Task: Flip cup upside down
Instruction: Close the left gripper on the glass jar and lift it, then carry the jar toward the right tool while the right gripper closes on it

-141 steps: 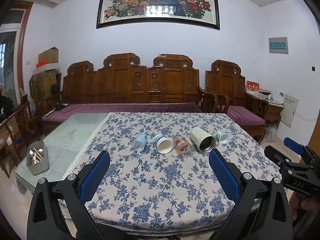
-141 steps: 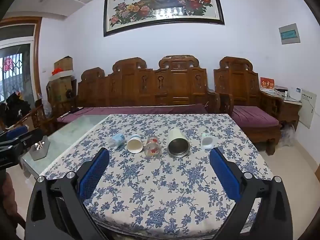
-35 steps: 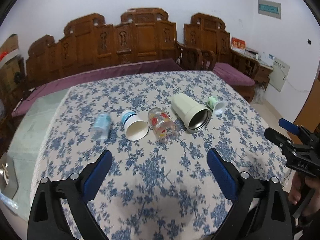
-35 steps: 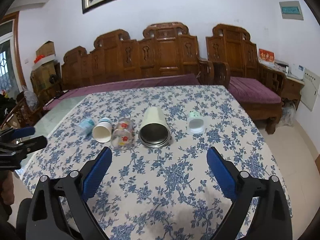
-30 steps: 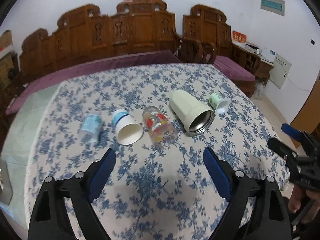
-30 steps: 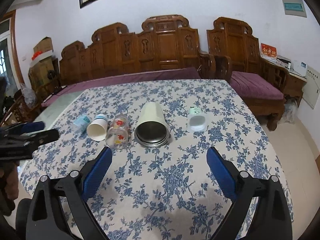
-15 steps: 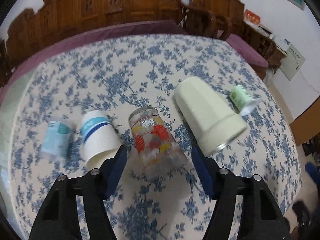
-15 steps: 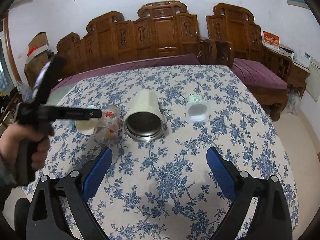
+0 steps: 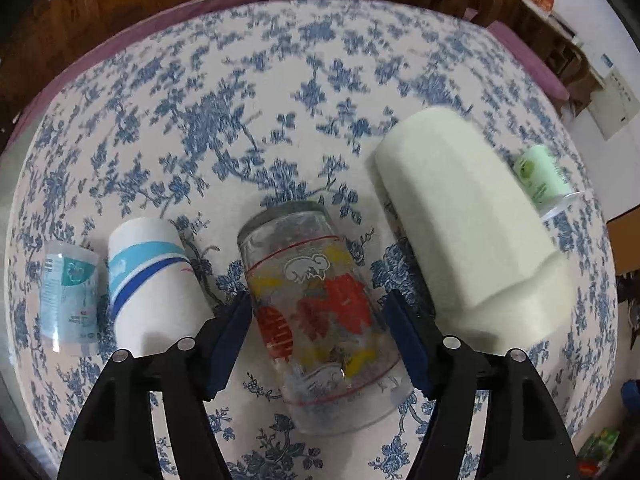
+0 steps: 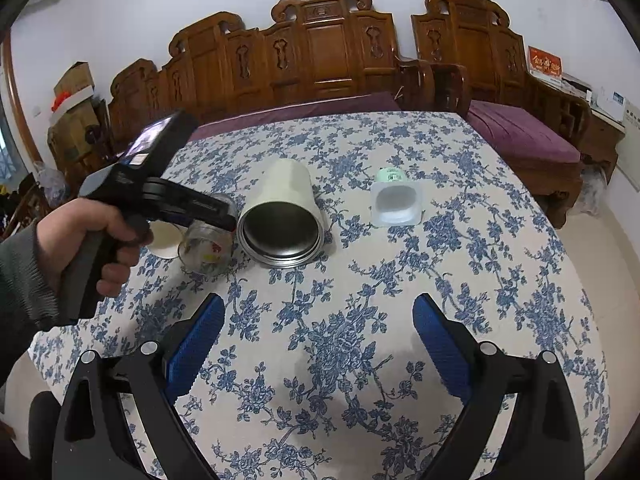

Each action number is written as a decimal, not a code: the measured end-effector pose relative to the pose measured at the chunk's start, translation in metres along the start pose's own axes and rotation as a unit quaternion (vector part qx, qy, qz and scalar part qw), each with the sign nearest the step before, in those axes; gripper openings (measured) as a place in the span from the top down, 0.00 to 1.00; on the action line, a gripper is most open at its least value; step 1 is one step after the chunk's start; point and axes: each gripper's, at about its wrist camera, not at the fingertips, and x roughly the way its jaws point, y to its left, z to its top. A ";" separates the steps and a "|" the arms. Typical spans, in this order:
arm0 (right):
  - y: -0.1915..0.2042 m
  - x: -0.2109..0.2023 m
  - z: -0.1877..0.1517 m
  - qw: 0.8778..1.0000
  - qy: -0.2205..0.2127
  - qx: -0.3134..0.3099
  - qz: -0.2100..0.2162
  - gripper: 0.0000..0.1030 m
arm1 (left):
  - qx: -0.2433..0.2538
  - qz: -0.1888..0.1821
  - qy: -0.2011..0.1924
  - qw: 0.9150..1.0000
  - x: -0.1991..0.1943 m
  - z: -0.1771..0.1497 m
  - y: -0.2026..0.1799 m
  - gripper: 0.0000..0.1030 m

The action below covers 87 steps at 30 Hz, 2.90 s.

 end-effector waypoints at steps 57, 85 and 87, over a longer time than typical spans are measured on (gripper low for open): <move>0.060 -0.031 -0.022 0.999 -0.001 -0.031 0.009 0.07 | -0.009 -0.049 -0.172 0.984 -0.128 -0.228 0.041 0.18; 0.138 0.105 -0.021 0.971 0.223 0.035 0.081 0.25 | -0.078 0.024 -0.275 0.958 -0.177 -0.284 0.131 0.08; 0.139 0.111 -0.021 0.968 0.234 0.039 0.081 0.28 | -0.079 0.024 -0.277 0.957 -0.178 -0.284 0.132 0.08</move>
